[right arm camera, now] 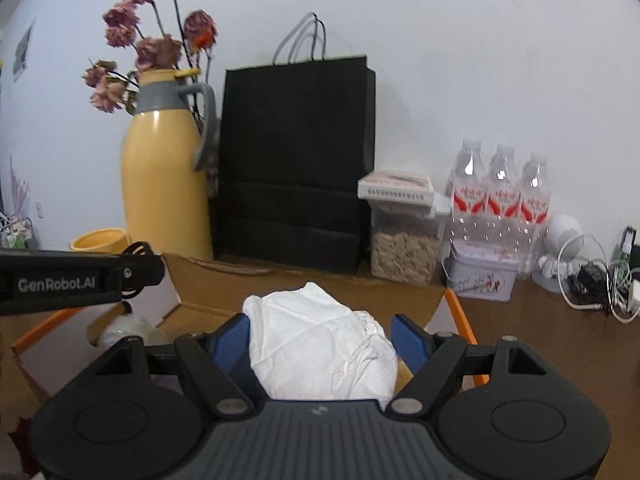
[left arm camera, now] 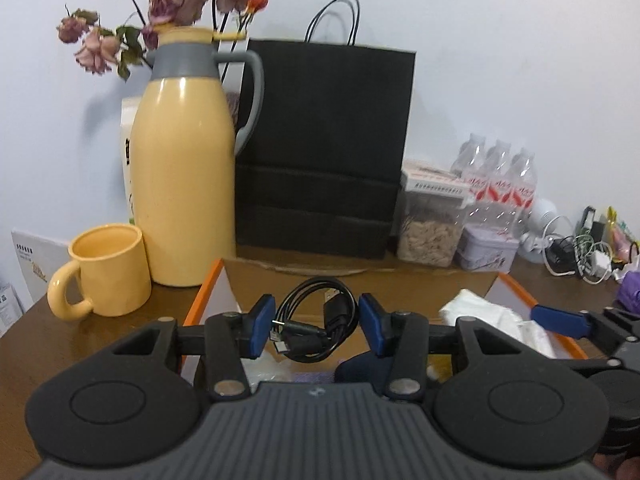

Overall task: Organize objects
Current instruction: 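Lower the white cloth and black cable into the box and open both tools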

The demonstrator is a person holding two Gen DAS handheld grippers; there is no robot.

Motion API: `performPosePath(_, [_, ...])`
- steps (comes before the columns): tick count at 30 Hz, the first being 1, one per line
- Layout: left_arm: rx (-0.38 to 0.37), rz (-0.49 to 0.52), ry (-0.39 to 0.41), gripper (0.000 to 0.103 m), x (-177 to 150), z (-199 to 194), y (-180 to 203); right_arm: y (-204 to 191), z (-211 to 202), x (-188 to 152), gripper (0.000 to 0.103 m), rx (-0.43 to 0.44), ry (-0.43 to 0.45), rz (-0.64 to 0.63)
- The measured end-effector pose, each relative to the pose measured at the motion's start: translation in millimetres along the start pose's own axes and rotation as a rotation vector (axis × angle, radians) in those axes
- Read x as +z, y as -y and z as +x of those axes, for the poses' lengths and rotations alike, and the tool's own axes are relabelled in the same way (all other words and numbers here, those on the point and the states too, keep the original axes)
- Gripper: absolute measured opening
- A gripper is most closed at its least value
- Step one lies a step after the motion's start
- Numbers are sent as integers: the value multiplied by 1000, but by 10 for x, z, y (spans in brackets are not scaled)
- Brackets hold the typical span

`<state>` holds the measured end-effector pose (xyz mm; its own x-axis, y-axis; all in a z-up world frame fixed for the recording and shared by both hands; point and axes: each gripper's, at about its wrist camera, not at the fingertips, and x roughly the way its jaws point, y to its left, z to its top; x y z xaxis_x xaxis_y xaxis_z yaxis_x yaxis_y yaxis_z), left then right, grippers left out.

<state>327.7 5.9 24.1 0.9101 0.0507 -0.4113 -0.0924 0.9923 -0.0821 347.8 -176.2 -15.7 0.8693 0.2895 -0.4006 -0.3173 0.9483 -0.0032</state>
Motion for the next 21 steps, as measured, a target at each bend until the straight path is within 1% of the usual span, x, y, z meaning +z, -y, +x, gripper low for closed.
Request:
performPosePath(6, [10, 7, -29, 47, -43, 77, -21, 18, 53, -38, 77, -1, -25, 5])
performPosePath(7, [7, 13, -33, 48, -43, 82, -11, 12, 52, -41, 79, 0, -28, 2])
performPosePath(8, [6, 13, -36, 52, -46, 78, -5, 4, 55, -41, 80, 2, -35, -1])
performPosePath(9, [9, 12, -33, 58, -49, 70, 1, -4, 63, -44, 85, 3, -44, -7])
performPosePath(10, [11, 13, -30, 79, -49, 67, 4, -6, 67, -42, 94, 3, -50, -8])
performPosePath(11, [11, 11, -23, 101, -46, 64, 3, -8, 67, -41, 101, -1, -54, -8])
performPosePath(13, [26, 2, 7, 103, -52, 33, 0, -8, 65, -39, 103, -13, -52, -8])
performPosePath(21, [27, -4, -2, 103, -37, 40, -3, 16, 65, -34, 103, -25, -50, 1])
